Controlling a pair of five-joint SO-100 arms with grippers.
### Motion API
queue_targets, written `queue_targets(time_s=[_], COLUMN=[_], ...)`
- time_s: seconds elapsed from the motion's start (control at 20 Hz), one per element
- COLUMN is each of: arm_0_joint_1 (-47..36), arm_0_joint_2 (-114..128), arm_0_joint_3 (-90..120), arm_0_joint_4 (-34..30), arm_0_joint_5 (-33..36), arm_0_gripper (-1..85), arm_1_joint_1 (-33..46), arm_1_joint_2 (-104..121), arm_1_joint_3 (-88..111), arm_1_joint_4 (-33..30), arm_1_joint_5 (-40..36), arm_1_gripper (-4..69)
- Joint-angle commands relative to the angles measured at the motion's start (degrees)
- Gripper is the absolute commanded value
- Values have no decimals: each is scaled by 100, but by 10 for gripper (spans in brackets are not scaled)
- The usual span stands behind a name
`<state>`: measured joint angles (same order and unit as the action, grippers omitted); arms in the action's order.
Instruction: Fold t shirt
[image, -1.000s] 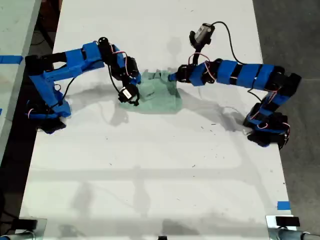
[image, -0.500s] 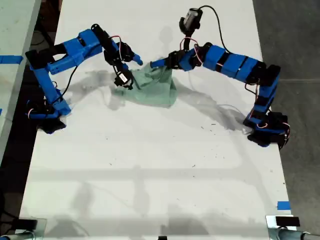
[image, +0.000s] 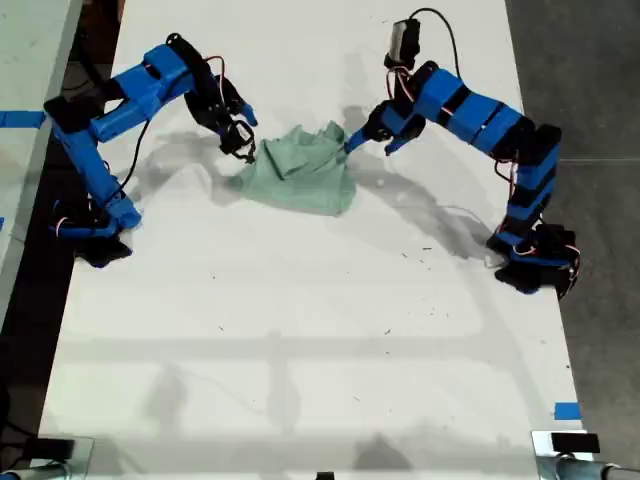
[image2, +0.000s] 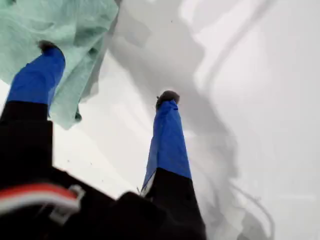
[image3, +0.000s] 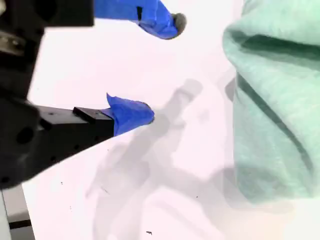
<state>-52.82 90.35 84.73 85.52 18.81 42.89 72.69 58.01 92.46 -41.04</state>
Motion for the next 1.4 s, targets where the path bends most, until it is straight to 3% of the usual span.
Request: queue_targets(time_s=[0.0, 0.15, 0.3, 0.4, 0.5, 0.75, 1.05, 1.2, 1.35], arm_0_joint_1=[606, 1854, 3261, 4553, 5256, 4711, 4456, 4289, 4113], arm_0_joint_2=[1397, 3120, 5379, 6662, 6820, 7031, 11452, 11496, 11487], arm_0_joint_3=[237, 1582, 3665, 5291, 6302, 7418, 9844, 9861, 9896], arm_0_joint_4=[202, 193, -123, -1485, -2681, -3146, -2856, -2505, -2259], arm_0_joint_5=[-396, -1213, -2479, -2953, -3111, -2777, -2637, -2487, -2514], arm_0_gripper=[216, 194, 87, 52, 43, 40, 29, 32, 40], arm_1_joint_1=[-527, -1477, -2373, -3182, -3911, -4342, -5063, -5089, -4825], arm_1_joint_2=[686, 2268, 4342, 5651, 6838, 10230, 12076, 12771, 12779], arm_1_joint_3=[35, 1758, 4140, 5563, 6636, 8859, 10529, 11083, 11294], arm_1_joint_4=[642, 642, 387, 114, -62, 79, -501, -554, -765], arm_1_joint_5=[18, 492, 1397, 2197, 2936, 3568, 3762, 3340, 2936], arm_1_gripper=[356, 327, 284, 225, 135, 75, 49, 16, 41])
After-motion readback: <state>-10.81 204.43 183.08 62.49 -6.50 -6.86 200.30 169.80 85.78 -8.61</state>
